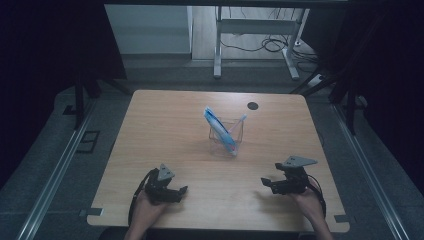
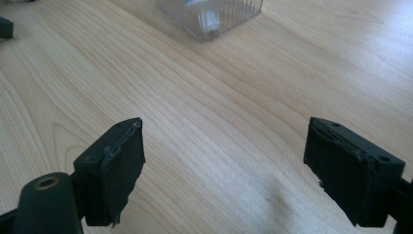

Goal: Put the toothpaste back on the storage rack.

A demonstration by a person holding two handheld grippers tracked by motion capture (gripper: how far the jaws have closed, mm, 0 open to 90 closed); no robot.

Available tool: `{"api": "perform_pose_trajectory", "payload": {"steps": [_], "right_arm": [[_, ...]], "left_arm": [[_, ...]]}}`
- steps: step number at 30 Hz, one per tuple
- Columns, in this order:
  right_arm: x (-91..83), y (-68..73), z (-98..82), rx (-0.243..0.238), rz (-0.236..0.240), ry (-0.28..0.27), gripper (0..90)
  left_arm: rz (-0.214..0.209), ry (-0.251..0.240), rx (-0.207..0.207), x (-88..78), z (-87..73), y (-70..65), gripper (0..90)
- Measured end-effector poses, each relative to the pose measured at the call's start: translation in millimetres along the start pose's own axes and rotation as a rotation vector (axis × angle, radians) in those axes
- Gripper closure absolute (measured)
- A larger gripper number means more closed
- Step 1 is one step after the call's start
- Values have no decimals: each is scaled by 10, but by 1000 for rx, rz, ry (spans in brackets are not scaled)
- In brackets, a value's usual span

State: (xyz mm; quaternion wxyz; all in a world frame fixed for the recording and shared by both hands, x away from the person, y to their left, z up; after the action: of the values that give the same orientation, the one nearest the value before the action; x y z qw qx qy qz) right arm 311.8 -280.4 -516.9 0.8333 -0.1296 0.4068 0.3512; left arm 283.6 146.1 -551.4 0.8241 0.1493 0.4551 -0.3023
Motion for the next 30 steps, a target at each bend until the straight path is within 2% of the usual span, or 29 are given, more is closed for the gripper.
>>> {"api": "perform_pose_trajectory", "payload": {"steps": [13, 25, 30], "right_arm": [[55, -2, -162, 8, -16, 29, 149], [165, 16, -270, -9, -38, 74, 142], [176, 33, -288, -18, -51, 63, 138]], "left_arm": [[0, 0, 1, 0, 0, 0, 140], [0, 0, 0, 0, 0, 0, 140], [0, 0, 0, 0, 0, 1, 140]]}}
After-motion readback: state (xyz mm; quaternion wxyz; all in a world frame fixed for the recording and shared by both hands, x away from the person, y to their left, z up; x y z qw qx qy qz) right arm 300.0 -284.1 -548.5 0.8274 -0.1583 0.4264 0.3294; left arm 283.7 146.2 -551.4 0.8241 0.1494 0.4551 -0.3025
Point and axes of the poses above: each handheld gripper's, and its own axes: x roughly forward along the jaws, z roughly out of its top, y roughly to its left, the point moved 1 cm from there along x, roughly forward along the jaws, and after that the axes turned 11 degrees about y, right-handed, at the moved point
